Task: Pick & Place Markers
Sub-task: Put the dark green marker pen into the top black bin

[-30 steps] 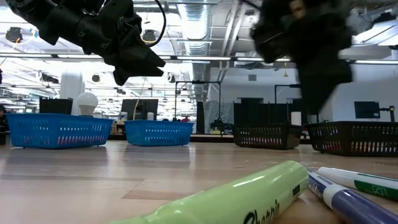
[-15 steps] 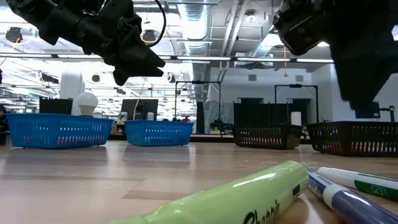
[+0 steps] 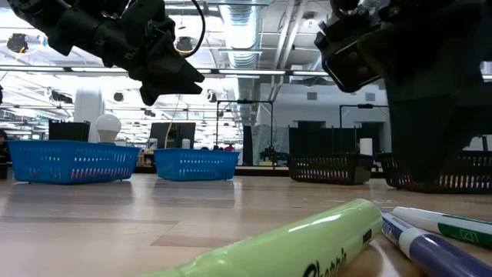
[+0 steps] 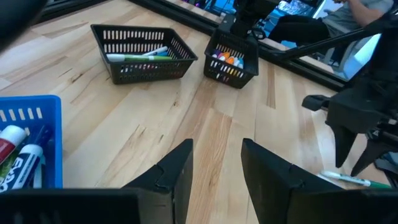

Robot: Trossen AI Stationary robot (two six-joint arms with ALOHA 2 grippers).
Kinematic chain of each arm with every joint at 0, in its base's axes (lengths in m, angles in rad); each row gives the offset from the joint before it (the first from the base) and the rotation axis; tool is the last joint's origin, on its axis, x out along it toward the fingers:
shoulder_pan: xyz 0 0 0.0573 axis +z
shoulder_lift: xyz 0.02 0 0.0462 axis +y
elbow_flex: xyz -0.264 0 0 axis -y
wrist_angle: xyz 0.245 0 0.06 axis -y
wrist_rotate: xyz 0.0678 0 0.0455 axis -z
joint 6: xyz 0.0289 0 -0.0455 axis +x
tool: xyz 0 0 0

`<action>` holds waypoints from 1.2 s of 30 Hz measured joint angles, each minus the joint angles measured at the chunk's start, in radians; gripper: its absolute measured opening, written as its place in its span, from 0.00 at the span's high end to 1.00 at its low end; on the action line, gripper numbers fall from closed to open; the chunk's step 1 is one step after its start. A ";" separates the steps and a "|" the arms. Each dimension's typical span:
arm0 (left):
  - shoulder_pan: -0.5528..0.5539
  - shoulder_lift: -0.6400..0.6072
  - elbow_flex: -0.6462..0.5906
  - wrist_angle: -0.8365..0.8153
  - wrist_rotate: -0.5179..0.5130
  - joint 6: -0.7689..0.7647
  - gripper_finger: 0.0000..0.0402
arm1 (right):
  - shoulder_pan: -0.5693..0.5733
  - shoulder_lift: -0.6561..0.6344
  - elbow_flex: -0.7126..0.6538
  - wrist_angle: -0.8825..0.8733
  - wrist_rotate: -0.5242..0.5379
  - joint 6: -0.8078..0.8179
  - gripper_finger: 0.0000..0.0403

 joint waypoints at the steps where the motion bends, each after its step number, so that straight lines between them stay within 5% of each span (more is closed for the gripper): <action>1: 0.000 0.000 0.000 -0.003 0.000 0.000 0.67 | 0.000 0.005 0.002 -0.002 0.001 0.000 0.78; 12: 0.000 0.000 0.000 -0.003 0.000 0.000 0.67 | 0.007 0.061 0.001 -0.013 -0.019 0.034 0.78; 23: 0.002 0.000 0.000 -0.003 0.000 0.000 0.67 | -0.015 0.100 0.006 -0.044 -0.013 -0.196 0.89; 28: 0.002 0.000 0.000 -0.003 0.000 0.000 0.67 | -0.037 0.058 0.001 -0.054 -0.018 -0.296 0.98; 36: 0.002 0.000 0.000 -0.002 0.000 0.000 0.67 | -0.113 -0.095 -0.002 -0.227 0.048 -0.441 0.97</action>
